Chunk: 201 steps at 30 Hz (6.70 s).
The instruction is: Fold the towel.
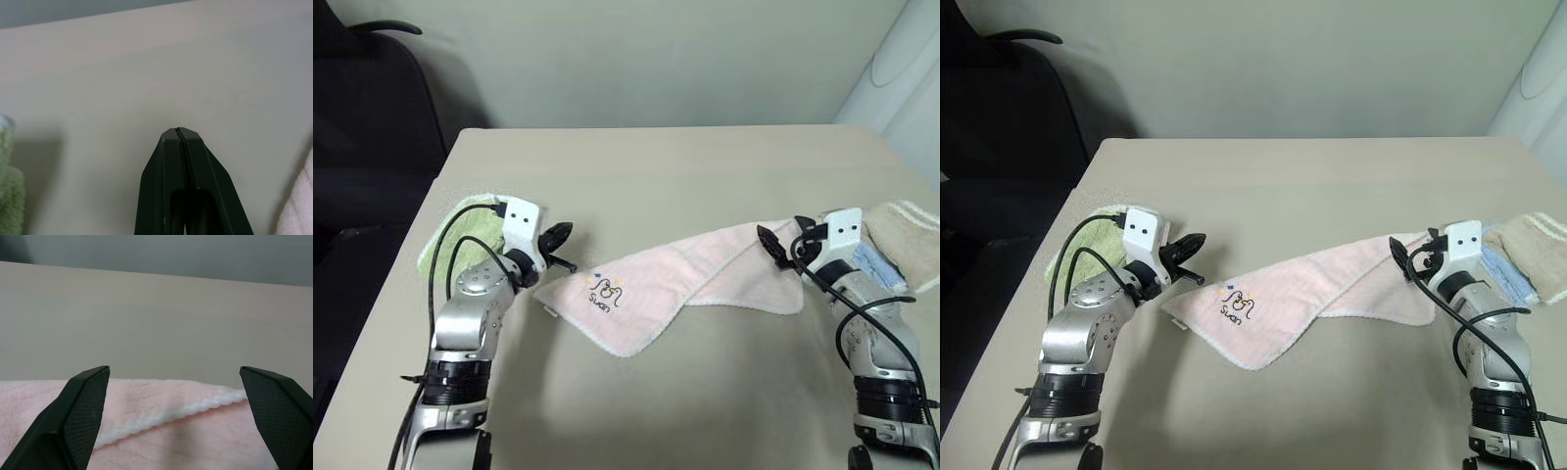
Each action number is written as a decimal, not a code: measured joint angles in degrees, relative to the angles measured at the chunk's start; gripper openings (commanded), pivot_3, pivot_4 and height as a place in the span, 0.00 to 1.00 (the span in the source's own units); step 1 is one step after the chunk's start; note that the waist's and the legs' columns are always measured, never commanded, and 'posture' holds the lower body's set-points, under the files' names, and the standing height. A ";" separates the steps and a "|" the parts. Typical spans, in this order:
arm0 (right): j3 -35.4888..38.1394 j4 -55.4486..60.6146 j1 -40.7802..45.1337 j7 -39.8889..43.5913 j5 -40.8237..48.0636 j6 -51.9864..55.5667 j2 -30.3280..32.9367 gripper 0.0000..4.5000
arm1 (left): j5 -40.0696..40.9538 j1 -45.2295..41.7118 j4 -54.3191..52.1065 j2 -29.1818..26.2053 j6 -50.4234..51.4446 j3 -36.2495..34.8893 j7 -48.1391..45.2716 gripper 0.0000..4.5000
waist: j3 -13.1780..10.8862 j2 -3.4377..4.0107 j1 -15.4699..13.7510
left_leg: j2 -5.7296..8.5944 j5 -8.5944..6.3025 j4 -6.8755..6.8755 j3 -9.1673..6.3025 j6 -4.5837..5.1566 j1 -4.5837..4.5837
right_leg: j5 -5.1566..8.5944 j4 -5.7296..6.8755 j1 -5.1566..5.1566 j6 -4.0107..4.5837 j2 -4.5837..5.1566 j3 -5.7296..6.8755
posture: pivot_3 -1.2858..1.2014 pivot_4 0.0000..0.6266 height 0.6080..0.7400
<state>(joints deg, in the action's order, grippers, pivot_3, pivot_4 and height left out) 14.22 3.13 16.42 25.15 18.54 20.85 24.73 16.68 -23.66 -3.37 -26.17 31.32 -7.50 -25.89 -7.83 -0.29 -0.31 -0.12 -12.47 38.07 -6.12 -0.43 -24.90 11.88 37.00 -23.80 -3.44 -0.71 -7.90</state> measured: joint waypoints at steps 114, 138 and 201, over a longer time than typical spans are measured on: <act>-21.82 -33.86 22.04 10.98 -35.16 -28.15 20.79 0.00 | 12.00 0.66 -6.07 -15.02 0.98 11.21 -44.80 0.00 | 0.08 0.28 1.18 | -0.81 -0.28 -0.15 0.20 -0.40 -0.12 | -0.25 0.18 -0.53 0.50 -0.17 0.15 | 0.52 0.24 0.96; -7.49 -26.76 29.00 21.07 -19.57 -19.86 34.16 0.00 | 22.24 -34.26 20.86 -8.74 4.54 -9.02 -24.97 0.00 | 0.05 0.30 0.40 | -0.69 0.20 -0.53 0.55 -0.27 -0.19 | -0.14 -0.11 -0.61 0.09 -0.08 -0.06 | 0.52 0.24 0.96; 30.03 -3.90 10.86 -3.94 19.59 50.68 6.52 0.99 | 2.75 -0.77 -3.19 -8.38 -7.12 9.56 -19.33 0.89 | 0.15 0.02 0.27 | -0.68 0.26 -0.57 0.73 -0.44 0.40 | -0.19 0.10 -0.46 0.89 -0.17 -0.01 | 0.52 0.24 0.96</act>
<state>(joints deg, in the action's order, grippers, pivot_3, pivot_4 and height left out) 44.25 -0.77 27.28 21.21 38.12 71.53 31.25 19.43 -24.44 -6.57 -34.55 24.19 2.06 -45.22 -7.67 -0.27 -0.04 -0.80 -12.22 37.49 -5.39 -0.87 -24.51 11.69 37.10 -24.26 -2.55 -0.88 -7.92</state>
